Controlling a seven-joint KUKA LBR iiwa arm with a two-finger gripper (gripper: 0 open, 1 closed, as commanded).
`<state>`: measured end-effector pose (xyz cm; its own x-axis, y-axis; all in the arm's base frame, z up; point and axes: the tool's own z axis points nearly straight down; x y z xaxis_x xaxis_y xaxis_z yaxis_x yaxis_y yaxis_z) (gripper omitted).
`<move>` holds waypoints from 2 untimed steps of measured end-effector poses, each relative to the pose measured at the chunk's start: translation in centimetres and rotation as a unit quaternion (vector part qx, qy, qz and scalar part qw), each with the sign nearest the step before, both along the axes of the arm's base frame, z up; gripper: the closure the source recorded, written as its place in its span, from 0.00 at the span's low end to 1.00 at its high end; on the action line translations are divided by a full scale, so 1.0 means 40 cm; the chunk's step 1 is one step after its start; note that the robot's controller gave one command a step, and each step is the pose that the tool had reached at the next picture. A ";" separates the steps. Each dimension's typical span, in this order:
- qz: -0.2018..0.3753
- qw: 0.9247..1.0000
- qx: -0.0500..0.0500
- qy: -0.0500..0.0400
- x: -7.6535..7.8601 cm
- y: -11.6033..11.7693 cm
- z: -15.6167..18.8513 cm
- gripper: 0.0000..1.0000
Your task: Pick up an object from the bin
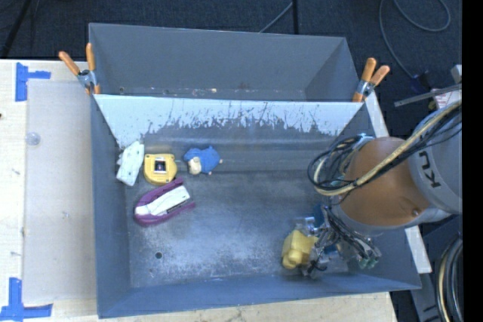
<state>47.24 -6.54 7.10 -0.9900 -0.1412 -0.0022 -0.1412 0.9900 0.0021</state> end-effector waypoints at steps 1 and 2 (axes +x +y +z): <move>0.001 1.000 0.000 0.002 -0.004 0.001 0.013 1.00; 0.001 1.000 0.001 0.006 -0.009 0.002 0.060 1.00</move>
Offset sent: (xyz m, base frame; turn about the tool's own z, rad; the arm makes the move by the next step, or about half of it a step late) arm 0.0000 0.0000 0.0122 0.0000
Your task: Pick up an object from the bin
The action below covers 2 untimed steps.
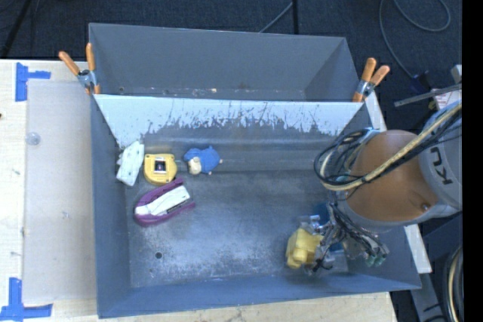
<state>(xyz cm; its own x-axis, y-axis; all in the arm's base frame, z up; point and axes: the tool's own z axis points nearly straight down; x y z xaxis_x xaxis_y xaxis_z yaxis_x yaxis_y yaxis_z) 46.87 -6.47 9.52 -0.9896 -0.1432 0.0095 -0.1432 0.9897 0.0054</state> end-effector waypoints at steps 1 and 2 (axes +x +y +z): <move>0.001 1.000 0.000 -0.002 0.003 0.000 0.041 1.00; 0.001 1.000 -0.001 -0.003 0.005 0.000 0.070 1.00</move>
Offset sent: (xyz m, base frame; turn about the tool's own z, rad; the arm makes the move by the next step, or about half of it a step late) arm 0.0002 0.0001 0.0068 0.0000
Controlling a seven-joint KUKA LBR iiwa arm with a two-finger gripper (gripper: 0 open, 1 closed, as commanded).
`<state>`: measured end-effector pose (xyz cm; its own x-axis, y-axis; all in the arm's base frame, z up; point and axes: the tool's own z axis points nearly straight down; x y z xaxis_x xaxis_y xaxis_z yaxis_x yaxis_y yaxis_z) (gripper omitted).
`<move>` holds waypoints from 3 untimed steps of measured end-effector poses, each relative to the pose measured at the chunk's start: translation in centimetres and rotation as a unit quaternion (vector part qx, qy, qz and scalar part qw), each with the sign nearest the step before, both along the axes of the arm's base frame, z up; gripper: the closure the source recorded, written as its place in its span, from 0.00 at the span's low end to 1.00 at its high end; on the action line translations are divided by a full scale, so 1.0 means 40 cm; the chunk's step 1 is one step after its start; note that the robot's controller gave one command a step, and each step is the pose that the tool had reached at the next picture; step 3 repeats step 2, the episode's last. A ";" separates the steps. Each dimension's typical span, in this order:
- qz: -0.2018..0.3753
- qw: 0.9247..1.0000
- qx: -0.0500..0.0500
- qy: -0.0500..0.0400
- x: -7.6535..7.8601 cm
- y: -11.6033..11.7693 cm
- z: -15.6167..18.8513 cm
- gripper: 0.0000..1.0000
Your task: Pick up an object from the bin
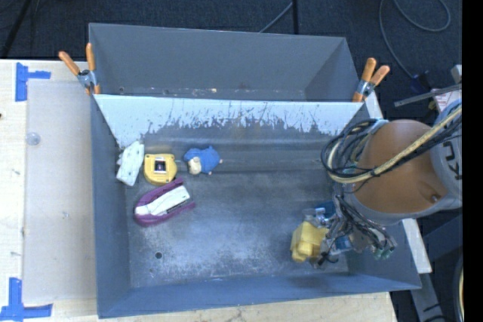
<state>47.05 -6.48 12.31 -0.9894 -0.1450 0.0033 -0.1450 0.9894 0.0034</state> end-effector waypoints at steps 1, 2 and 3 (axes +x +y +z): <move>0.001 1.000 0.000 -0.001 0.001 0.001 0.017 1.00; 0.001 1.000 0.000 0.002 -0.002 0.001 0.036 1.00; 0.001 1.000 0.000 0.002 -0.002 0.001 0.036 1.00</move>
Offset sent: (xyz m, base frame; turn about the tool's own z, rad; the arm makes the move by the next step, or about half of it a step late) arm -0.0001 0.0002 0.0479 0.0000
